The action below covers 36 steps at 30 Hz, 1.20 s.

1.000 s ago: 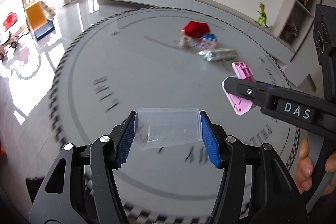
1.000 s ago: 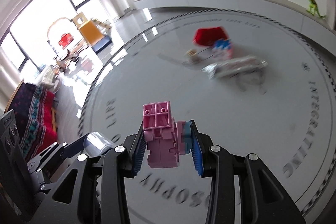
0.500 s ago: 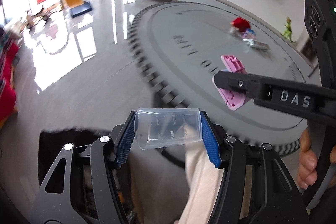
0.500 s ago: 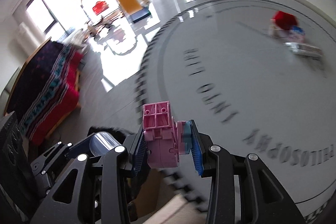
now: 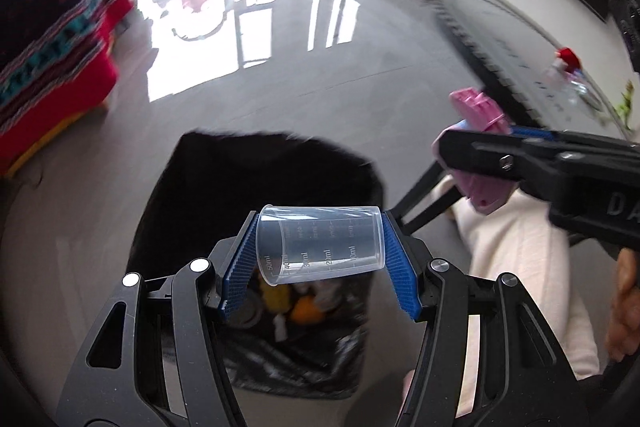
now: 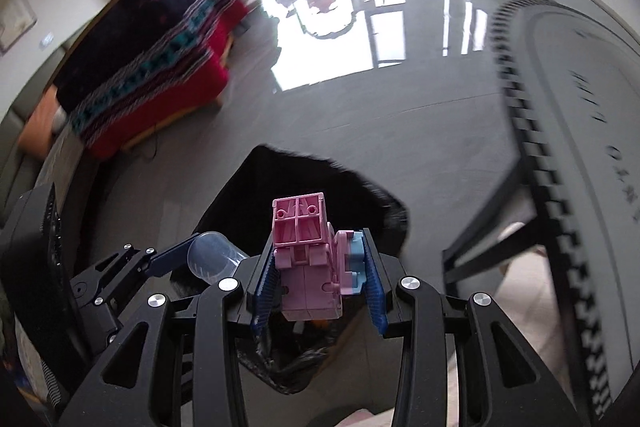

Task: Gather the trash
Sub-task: 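Carry cup and pink block to the trash bag and open both tools, then move both tools back over the table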

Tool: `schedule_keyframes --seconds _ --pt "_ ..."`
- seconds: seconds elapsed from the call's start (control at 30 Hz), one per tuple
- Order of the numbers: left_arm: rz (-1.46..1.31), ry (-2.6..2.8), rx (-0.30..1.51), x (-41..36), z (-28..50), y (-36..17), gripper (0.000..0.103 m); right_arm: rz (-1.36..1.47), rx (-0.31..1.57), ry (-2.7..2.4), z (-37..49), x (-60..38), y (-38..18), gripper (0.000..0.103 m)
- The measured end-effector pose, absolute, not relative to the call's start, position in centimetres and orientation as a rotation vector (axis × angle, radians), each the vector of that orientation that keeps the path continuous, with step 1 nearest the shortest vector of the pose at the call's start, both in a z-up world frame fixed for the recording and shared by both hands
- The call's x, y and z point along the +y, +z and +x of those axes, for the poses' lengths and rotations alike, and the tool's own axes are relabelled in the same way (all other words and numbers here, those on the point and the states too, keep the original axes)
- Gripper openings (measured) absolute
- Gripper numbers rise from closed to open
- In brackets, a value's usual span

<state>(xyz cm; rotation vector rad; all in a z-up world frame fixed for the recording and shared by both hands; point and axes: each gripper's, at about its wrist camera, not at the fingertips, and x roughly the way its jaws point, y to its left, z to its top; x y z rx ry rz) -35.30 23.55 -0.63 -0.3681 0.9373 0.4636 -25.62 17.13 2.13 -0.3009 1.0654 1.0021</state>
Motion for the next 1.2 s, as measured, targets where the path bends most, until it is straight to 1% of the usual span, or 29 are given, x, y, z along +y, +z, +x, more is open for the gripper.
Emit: schedule_keyframes --seconds 0.23,0.27,0.3,0.33,0.37,0.4,0.67,1.2 --pt "-0.398 0.545 0.956 25.6 -37.9 -1.6 0.058 -0.34 1.065 1.054 -27.8 19.5 2.0 0.04" --pt "-0.398 0.557 0.961 26.0 -38.1 -1.7 0.06 -0.343 1.067 1.067 -28.2 19.9 1.9 0.04" --pt "-0.394 0.567 0.972 26.2 -38.2 -1.8 0.077 -0.352 1.075 1.087 -28.5 20.3 1.9 0.041" --pt "-0.391 0.588 0.974 26.4 -38.4 -1.9 0.092 -0.351 1.079 1.095 -28.5 20.5 1.8 0.047" --pt "-0.388 0.618 0.965 26.5 -38.5 -1.7 0.097 -0.347 1.078 1.095 -28.6 20.5 1.9 0.056" --pt "-0.389 0.625 0.964 26.5 -38.8 -1.8 0.097 -0.338 1.068 1.094 -28.5 20.5 2.0 0.065" --pt "-0.406 0.612 0.977 26.8 -39.2 -1.9 0.097 -0.317 1.05 1.105 -28.3 19.9 2.4 0.066" --pt "-0.385 0.515 0.974 24.8 -36.2 -0.5 0.097 -0.241 1.042 1.072 -26.2 17.4 3.2 0.066"
